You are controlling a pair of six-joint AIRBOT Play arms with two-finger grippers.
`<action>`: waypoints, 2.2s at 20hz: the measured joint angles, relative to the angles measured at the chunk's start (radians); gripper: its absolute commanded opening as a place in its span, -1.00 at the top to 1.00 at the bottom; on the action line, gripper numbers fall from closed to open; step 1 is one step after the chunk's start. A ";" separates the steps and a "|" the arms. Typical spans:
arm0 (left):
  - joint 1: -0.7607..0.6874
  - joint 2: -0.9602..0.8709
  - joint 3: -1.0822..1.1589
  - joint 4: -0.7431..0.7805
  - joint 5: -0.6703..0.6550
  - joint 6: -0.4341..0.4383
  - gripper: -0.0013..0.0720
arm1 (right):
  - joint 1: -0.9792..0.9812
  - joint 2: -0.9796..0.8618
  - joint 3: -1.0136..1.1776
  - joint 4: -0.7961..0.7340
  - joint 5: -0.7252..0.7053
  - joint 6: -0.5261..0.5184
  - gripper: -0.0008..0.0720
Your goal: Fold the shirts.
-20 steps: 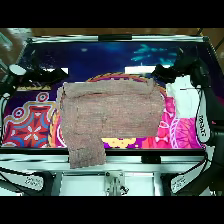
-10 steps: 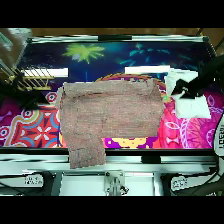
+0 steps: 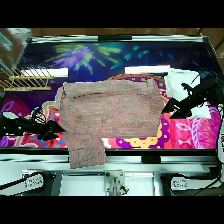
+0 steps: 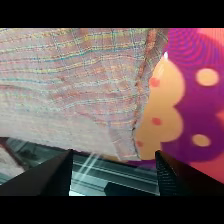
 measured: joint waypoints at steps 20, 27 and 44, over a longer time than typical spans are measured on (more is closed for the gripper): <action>-0.097 -0.019 0.005 -0.056 0.069 0.054 0.89 | 0.013 0.104 -0.375 -0.003 0.158 -0.047 -0.75; -0.098 0.013 0.020 -0.056 0.000 0.120 0.89 | 0.106 0.123 -0.454 0.034 0.259 -0.057 -0.23; -0.098 0.311 1.262 -0.285 0.027 0.214 0.89 | 0.182 0.615 0.415 0.018 0.440 -0.207 0.84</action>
